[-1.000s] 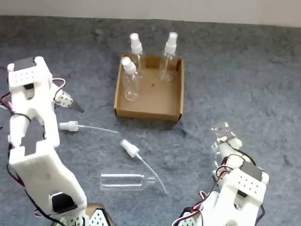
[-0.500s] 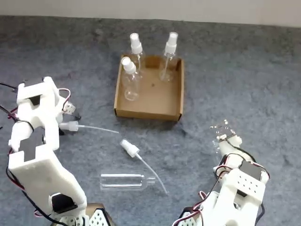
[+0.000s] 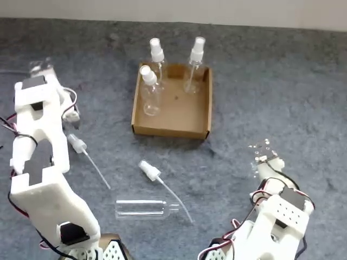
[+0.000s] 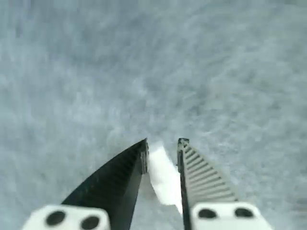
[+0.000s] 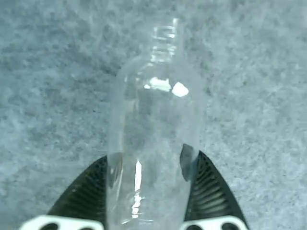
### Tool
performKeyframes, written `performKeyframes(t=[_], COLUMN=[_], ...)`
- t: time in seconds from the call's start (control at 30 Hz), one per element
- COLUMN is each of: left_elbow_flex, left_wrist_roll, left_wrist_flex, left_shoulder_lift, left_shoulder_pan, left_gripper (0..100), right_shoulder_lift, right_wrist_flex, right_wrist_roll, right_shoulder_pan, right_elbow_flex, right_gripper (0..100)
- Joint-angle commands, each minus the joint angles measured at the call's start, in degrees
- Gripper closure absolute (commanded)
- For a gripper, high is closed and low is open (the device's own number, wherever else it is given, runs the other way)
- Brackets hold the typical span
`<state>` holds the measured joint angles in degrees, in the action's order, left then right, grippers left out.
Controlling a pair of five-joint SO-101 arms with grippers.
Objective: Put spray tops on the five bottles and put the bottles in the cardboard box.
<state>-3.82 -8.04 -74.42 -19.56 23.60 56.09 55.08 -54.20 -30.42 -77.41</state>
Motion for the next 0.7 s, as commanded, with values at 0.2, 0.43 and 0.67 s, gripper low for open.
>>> performKeyframes(t=[0.2,0.43,0.67], left_elbow_flex=[-7.0,-8.4,-7.9], left_wrist_roll=[31.6,-5.7,-13.9], left_wrist_flex=[0.4,-11.3,-18.3], left_shoulder_lift=[3.3,4.0,4.0], left_shoulder_pan=[-12.8,-10.7,-1.4], left_gripper=[94,92,78], right_shoulder_lift=[1.5,1.5,1.5], right_wrist_flex=[-8.5,-8.6,-8.7], right_wrist_roll=[-0.4,-0.4,-0.4], right_shoulder_pan=[-9.1,-10.8,-8.7], right_elbow_flex=[1.3,1.2,1.2], right_gripper=[99.2,99.2,99.2])
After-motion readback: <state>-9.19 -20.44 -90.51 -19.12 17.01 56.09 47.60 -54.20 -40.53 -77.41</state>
